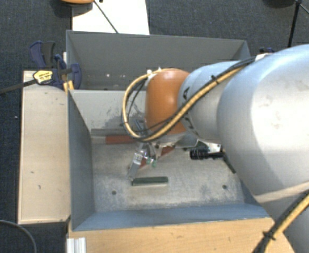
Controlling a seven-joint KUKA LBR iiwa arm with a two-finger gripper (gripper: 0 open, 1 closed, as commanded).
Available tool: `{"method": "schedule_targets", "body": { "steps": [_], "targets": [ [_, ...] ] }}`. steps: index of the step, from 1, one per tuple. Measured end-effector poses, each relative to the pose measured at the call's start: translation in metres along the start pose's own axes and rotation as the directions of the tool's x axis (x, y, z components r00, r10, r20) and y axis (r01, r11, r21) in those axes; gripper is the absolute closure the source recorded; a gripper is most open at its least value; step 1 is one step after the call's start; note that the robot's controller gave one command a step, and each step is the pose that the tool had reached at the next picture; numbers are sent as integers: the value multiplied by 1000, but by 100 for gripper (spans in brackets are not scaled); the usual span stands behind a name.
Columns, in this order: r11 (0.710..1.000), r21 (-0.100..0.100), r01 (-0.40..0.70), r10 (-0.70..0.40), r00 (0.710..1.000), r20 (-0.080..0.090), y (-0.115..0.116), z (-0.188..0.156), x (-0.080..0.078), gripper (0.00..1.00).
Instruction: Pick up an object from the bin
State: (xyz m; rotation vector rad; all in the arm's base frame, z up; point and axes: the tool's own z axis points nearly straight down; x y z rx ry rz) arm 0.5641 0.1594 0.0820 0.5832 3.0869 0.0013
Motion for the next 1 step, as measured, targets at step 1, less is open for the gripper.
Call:
{"method": "schedule_targets", "body": {
  "steps": [1],
  "targets": [
    [1000,0,14,-13,1000,2,-23,7,40,0]
  ]
}}
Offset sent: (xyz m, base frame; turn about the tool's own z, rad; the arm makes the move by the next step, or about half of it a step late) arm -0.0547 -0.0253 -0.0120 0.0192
